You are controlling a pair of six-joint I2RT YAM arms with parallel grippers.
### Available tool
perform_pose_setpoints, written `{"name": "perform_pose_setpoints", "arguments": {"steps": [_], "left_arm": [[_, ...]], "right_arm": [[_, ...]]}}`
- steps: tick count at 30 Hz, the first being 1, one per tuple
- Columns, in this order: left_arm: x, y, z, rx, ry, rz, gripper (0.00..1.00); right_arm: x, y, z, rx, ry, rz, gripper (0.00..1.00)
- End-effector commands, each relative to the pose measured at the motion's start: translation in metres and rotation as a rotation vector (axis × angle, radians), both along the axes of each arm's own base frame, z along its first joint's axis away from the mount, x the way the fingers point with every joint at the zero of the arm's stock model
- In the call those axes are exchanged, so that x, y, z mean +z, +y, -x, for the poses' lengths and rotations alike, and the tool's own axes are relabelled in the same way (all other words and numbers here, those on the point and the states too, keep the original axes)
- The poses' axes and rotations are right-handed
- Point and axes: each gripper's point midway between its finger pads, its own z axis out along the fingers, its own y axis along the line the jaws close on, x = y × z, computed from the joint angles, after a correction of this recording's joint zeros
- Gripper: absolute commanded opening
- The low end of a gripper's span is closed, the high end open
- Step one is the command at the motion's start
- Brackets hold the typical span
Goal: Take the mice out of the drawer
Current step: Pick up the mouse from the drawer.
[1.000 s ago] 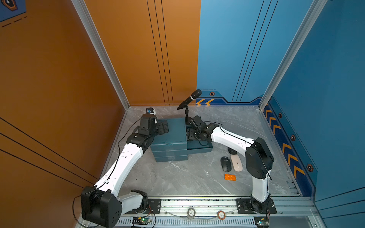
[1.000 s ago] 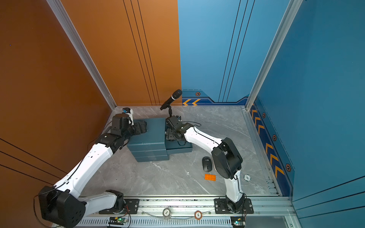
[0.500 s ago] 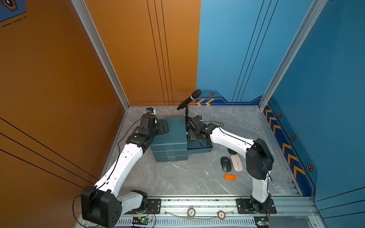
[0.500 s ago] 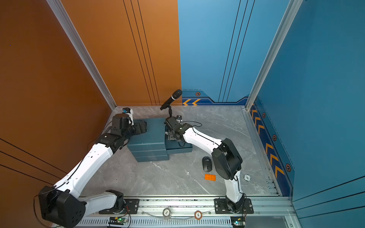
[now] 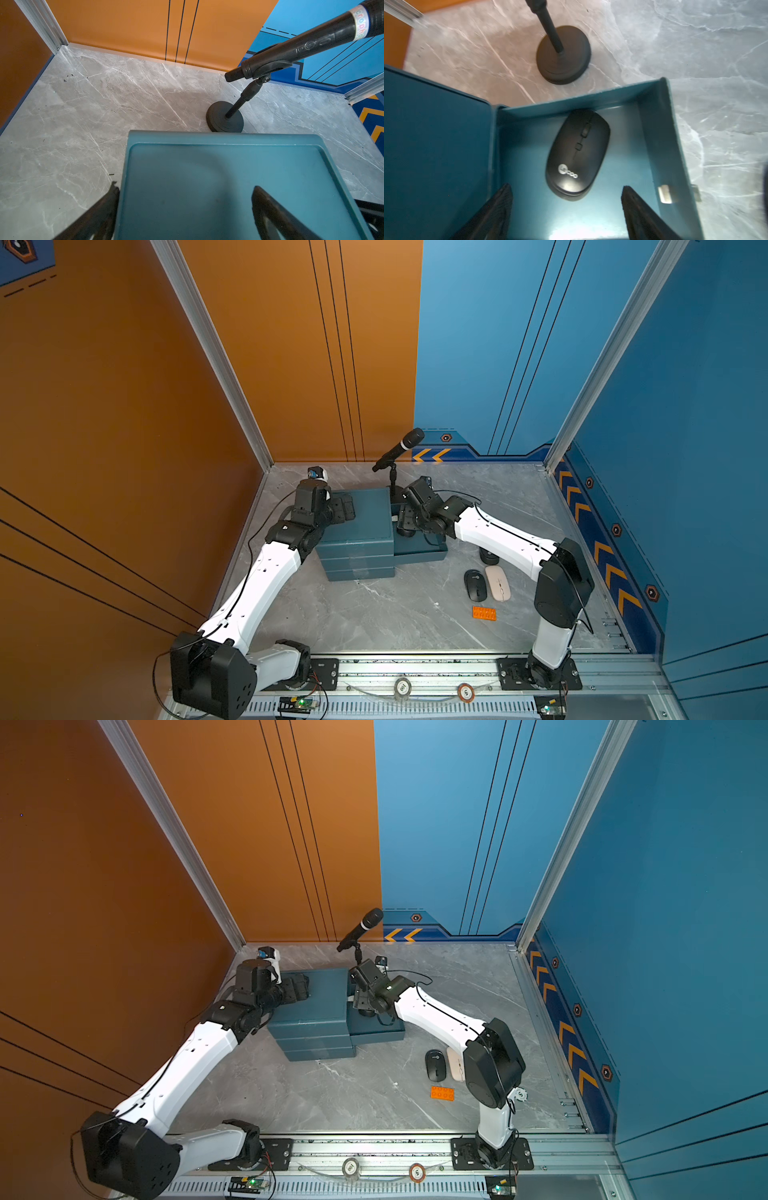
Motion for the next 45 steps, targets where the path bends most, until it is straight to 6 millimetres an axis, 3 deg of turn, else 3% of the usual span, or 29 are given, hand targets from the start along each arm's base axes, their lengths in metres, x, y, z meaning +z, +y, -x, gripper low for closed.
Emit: {"name": "perform_pose_setpoints", "arguments": {"steps": [1,25,31,45], "left_arm": [[0.014,-0.006,-0.001,-0.02,-0.035,0.034,0.98],[0.013,-0.006,-0.001,-0.018,-0.036,0.033,0.97],[0.013,-0.005,-0.001,-0.016,-0.034,0.031,0.98],[0.01,-0.004,-0.002,-0.012,-0.029,0.024,0.98]], "right_arm": [[-0.015,0.004,0.001,-0.05,0.041,-0.039,0.78],[-0.081,-0.006,-0.014,-0.17,0.101,0.119,0.77],[-0.085,-0.008,-0.014,-0.174,0.096,0.149,0.71],[-0.076,-0.008,-0.016,-0.155,0.066,0.168,0.45]]}}
